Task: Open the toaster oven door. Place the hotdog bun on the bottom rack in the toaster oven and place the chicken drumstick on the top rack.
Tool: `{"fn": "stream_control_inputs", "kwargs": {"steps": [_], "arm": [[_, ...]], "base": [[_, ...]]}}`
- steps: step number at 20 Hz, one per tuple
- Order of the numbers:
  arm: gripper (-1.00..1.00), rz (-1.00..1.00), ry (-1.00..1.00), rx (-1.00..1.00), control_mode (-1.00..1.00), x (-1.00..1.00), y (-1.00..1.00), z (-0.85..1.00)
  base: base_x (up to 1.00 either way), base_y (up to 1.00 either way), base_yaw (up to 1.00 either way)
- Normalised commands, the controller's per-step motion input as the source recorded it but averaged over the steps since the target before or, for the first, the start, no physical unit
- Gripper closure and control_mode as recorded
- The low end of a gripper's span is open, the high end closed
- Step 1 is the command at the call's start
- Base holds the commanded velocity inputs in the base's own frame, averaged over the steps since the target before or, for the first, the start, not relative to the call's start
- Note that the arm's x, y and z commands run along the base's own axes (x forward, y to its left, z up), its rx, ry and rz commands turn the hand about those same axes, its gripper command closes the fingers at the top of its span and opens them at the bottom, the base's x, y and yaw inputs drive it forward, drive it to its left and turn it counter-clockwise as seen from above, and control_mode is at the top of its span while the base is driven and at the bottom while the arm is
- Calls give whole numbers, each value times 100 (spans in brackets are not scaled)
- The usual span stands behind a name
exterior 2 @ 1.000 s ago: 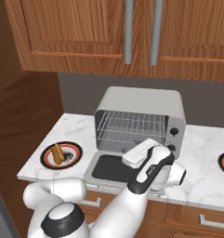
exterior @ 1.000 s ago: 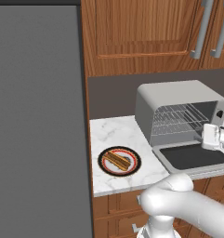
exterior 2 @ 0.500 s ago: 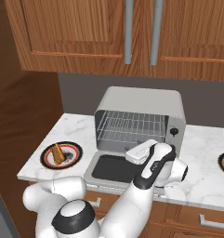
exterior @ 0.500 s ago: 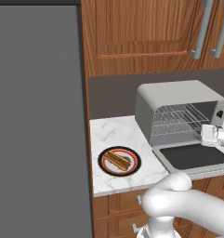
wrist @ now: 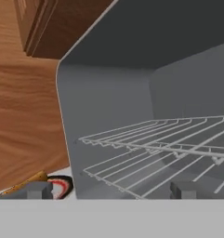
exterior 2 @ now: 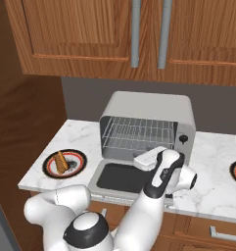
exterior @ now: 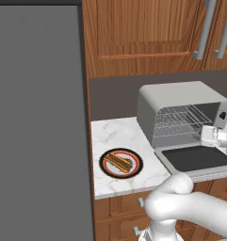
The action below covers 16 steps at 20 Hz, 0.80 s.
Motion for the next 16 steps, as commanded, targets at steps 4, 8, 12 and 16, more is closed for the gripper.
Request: {"fn": "stream_control_inputs", "kwargs": {"steps": [4, 8, 12, 16], "arm": [[-100, -9, 0, -5, -100, 22, 5, -10], [-100, -3, 0, -4, -100, 23, 0, -11], [-100, -2, 4, -7, -100, 19, 0, -20], [-100, -2, 7, -6, -100, 23, 0, -19]], "base": [[0, 0, 0], [0, 0, 0], [0, 0, 0], [0, 0, 0]]}}
